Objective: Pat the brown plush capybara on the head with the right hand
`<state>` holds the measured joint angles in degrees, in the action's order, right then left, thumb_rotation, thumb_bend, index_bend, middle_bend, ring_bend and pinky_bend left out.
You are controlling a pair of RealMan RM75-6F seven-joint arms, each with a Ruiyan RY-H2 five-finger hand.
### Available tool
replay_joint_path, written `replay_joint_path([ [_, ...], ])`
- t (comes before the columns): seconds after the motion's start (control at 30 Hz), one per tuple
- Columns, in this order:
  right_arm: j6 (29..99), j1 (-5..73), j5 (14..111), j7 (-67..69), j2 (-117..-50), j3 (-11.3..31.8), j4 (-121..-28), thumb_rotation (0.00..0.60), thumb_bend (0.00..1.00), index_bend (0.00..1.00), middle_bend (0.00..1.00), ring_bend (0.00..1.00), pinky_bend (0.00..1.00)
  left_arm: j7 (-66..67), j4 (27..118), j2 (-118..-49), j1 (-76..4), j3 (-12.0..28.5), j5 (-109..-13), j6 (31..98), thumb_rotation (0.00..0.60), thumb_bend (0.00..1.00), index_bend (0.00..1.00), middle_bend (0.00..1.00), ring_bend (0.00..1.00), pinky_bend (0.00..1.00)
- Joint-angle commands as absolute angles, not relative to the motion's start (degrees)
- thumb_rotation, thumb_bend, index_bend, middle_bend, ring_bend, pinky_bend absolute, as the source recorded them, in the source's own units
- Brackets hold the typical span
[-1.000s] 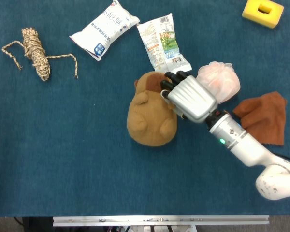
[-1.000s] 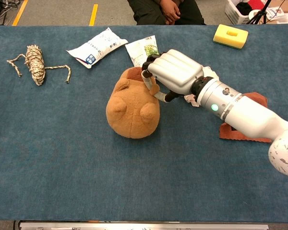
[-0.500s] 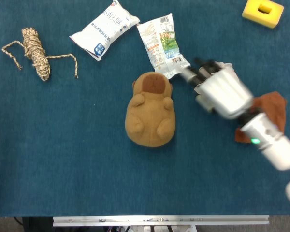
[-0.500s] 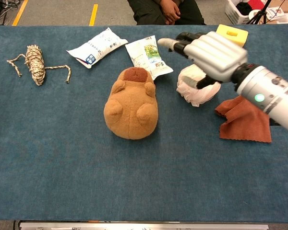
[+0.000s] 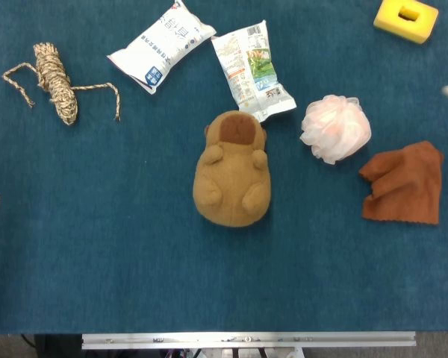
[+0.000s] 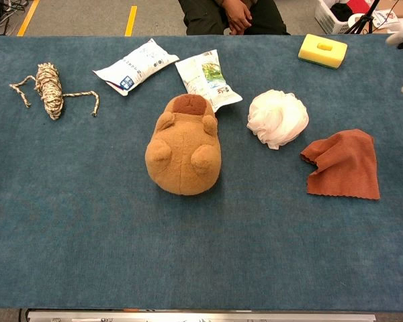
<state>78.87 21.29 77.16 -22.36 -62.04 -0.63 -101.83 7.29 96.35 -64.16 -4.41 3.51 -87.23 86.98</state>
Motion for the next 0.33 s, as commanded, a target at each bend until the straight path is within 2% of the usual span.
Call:
replay_joint_path([
  [0.03,82.77,17.63,77.78,-20.17,-60.78,-1.26,-101.07,0.600,0.34,0.23,0.28,0.11,0.24,7.42,96.08,-64.49,-4.71,3.57,-87.55,86.93,0.600,0.17,0.28,0.22,0.11,0.14],
  [0.33,86.84,13.45,78.46,-16.06,-61.25,0.30,-99.65,0.600,0.34,0.25,0.29,0.12,0.24,7.10,95.57,-64.74,-5.28,3.80,-87.11,86.48,0.600,0.17,0.29,0.22,0.11,0.14],
])
